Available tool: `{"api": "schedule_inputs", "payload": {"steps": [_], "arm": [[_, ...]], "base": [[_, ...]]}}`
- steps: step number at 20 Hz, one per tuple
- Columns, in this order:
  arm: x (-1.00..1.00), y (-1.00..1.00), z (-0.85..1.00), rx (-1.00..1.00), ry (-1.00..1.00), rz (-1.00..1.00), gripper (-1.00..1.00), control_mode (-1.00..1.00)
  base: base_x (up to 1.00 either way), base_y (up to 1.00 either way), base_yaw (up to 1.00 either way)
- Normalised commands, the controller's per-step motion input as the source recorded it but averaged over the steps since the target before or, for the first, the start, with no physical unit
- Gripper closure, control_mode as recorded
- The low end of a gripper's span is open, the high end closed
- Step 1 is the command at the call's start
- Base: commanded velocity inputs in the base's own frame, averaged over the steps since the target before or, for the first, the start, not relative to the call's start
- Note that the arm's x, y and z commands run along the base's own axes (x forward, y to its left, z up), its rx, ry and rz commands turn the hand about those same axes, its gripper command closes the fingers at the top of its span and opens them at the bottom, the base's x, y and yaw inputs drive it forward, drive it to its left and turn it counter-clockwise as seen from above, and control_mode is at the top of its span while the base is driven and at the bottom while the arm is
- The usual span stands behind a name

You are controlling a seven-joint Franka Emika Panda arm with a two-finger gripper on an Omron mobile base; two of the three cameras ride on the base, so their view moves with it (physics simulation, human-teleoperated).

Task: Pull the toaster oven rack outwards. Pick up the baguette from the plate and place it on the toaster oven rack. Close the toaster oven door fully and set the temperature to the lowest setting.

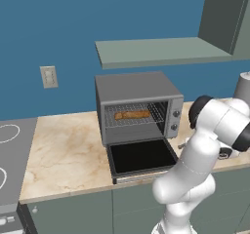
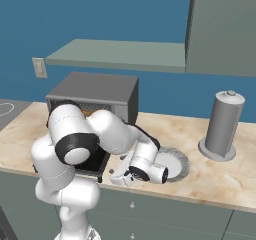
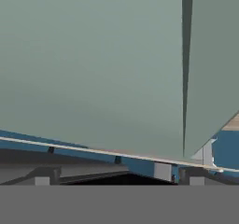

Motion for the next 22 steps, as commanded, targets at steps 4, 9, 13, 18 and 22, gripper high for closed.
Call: {"api": "schedule_inputs", "payload": {"steps": [4,9,13,18,22], "arm": [[0.00,0.40,-0.17,0.00,-0.06,0.00,-1.00,-1.00],[0.00,0.55,-0.15,0.00,-0.07,0.00,-1.00,-1.00],[0.00,0.61,-0.20,0.00,-0.06,0.00,-1.00,-1.00],[0.00,0.57,-0.22,0.00,-0.05,0.00,-1.00,-1.00],[-0.01,0.49,-0.14,0.00,-0.06,0.00,-1.00,-1.00]], "base": [[0.00,0.00,0.00],[0.00,0.00,0.00],[0.00,0.00,0.00],[0.00,0.00,0.00],[0.00,0.00,0.00]]}}
